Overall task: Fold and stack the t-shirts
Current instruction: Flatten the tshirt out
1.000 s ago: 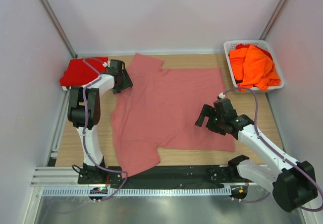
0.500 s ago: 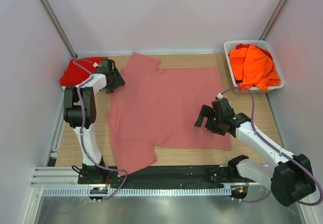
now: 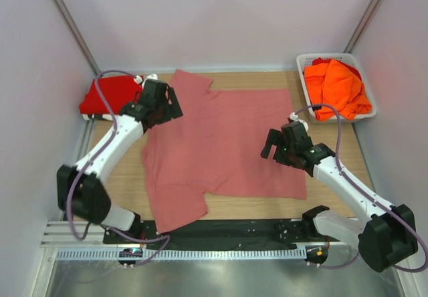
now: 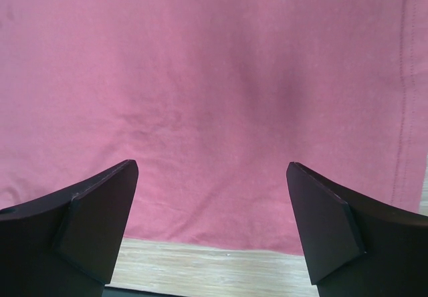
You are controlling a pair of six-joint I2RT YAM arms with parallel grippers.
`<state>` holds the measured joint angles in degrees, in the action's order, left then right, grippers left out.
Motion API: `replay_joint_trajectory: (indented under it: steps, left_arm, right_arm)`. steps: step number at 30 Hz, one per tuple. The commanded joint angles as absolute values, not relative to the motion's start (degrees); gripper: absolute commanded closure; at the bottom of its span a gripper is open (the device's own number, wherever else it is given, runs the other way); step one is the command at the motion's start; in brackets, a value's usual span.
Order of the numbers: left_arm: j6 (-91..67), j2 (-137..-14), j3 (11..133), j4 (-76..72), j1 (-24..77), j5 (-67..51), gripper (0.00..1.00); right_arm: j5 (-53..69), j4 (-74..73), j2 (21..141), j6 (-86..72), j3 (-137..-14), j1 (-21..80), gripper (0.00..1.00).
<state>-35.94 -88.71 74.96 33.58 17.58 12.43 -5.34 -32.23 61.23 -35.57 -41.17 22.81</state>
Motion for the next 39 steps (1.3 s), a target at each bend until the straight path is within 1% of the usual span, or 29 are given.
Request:
replay_joint_trajectory:
  steps: [1, 2, 3, 6, 7, 9, 10, 11, 12, 13, 14, 15, 17, 18, 20, 21, 23, 27, 32, 39]
  left_arm:
    - [-39.7, -77.3, 67.3, 45.4, 27.2, 18.1, 0.18]
    - [-40.9, -75.5, 65.7, 49.6, 29.2, 18.3, 0.18]
    - [-44.6, -71.3, 62.0, 51.3, 33.2, 18.5, 0.19]
    - [-50.9, -65.4, 55.7, 55.7, 39.4, 16.9, 0.21]
    - [-55.2, -62.0, 52.0, 56.5, 43.9, 16.4, 0.21]
    - [-60.4, -59.5, 49.2, 60.2, 48.5, 16.6, 0.22]
    - [-65.7, -58.3, 47.3, 61.5, 53.4, 17.1, 0.23]
    - [-67.7, -56.8, 46.6, 63.0, 56.0, 17.3, 0.23]
    - [-69.9, -56.2, 45.8, 64.1, 58.4, 17.6, 0.23]
    - [-74.5, -56.0, 45.4, 64.9, 63.3, 18.1, 0.24]
    - [-76.2, -56.2, 45.4, 66.2, 65.6, 18.3, 0.25]
    - [-78.3, -56.7, 44.8, 66.7, 70.1, 18.3, 0.25]
    - [-82.9, -58.2, 44.6, 67.0, 74.2, 18.1, 0.26]
    - [-84.3, -59.9, 44.4, 66.6, 78.0, 18.2, 0.26]
    - [-86.9, -62.2, 44.2, 64.7, 81.0, 17.9, 0.26]
    - [-87.3, -64.3, 43.9, 63.5, 83.5, 17.7, 0.28]
    - [-88.3, -67.5, 43.3, 61.1, 86.1, 17.5, 0.31]
    - [-86.6, -70.8, 43.1, 59.4, 87.7, 19.9, 0.37]
    - [-84.3, -76.6, 42.4, 59.1, 88.2, 24.5, 0.39]
    - [-82.0, -83.5, 42.2, 56.2, 88.2, 25.2, 0.39]
  right_arm:
    - [-9.1, -31.6, 59.1, -33.6, -43.2, 23.2, 0.00]
    - [-9.6, -31.5, 58.8, -33.7, -42.9, 23.3, 0.00]
    - [-9.4, -31.5, 58.5, -33.7, -42.8, 23.3, 0.00]
    - [-8.5, -31.5, 57.1, -34.3, -41.5, 23.4, 0.00]
    - [-8.1, -31.1, 56.7, -34.5, -41.0, 23.5, 0.00]
    - [-6.8, -31.0, 55.1, -35.1, -39.6, 23.5, 0.00]
    - [-6.6, -30.9, 54.5, -35.2, -38.9, 23.5, 0.00]
    - [-6.4, -30.6, 54.1, -35.4, -37.9, 23.5, 0.00]
    - [-6.3, -30.7, 53.1, -35.9, -37.3, 23.4, 0.00]
    - [-5.9, -30.6, 52.7, -35.9, -36.8, 23.4, 0.00]
    - [-5.9, -30.6, 52.4, -36.1, -36.0, 23.5, 0.00]
    - [-5.6, -30.8, 51.7, -36.5, -35.9, 23.5, 0.00]
    - [-5.4, -31.0, 51.1, -36.8, -35.5, 23.5, 0.00]
    - [-5.4, -31.3, 50.5, -37.0, -35.5, 23.5, 0.00]
    - [-5.4, -31.6, 50.0, -37.1, -35.5, 23.5, 0.00]
    - [-5.5, -31.8, 49.8, -37.1, -35.4, 23.5, 0.00]
    - [-5.4, -32.3, 49.4, -37.3, -35.4, 23.5, 0.00]
    - [-5.0, -32.7, 48.9, -37.6, -35.2, 23.5, 0.00]
    - [-4.8, -33.2, 48.3, -37.9, -35.2, 23.5, 0.00]
    - [-4.4, -33.5, 49.0, -37.9, -35.2, 23.5, 0.00]
